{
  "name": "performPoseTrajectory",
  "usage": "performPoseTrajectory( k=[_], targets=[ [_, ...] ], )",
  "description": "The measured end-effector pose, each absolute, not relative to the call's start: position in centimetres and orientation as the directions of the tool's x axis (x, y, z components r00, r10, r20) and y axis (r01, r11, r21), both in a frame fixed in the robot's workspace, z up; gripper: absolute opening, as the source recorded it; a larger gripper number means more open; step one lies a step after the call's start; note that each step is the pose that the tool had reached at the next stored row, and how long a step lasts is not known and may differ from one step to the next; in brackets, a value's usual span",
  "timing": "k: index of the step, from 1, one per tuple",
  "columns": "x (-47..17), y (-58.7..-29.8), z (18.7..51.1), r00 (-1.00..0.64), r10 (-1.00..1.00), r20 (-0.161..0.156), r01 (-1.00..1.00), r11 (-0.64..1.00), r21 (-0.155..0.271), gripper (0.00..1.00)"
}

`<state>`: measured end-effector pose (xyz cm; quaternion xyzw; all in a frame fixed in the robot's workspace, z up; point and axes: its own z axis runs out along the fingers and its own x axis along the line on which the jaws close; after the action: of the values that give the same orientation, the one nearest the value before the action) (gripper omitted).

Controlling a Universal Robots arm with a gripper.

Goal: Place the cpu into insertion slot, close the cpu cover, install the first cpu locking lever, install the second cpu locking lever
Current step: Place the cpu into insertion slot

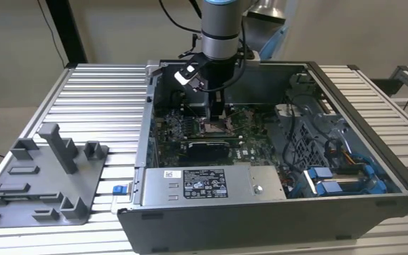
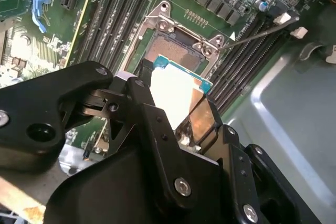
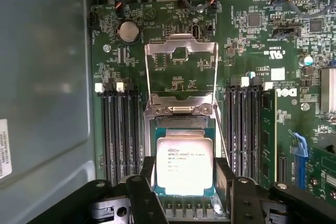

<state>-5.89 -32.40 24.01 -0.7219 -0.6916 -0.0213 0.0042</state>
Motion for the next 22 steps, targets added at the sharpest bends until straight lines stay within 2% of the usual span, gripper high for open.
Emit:
performPoseTrajectory(
  k=[22],
  targets=[
    [-5.9,-32.3,22.4,0.043,0.998,0.039,0.999,-0.043,0.016,0.0]
  ],
)
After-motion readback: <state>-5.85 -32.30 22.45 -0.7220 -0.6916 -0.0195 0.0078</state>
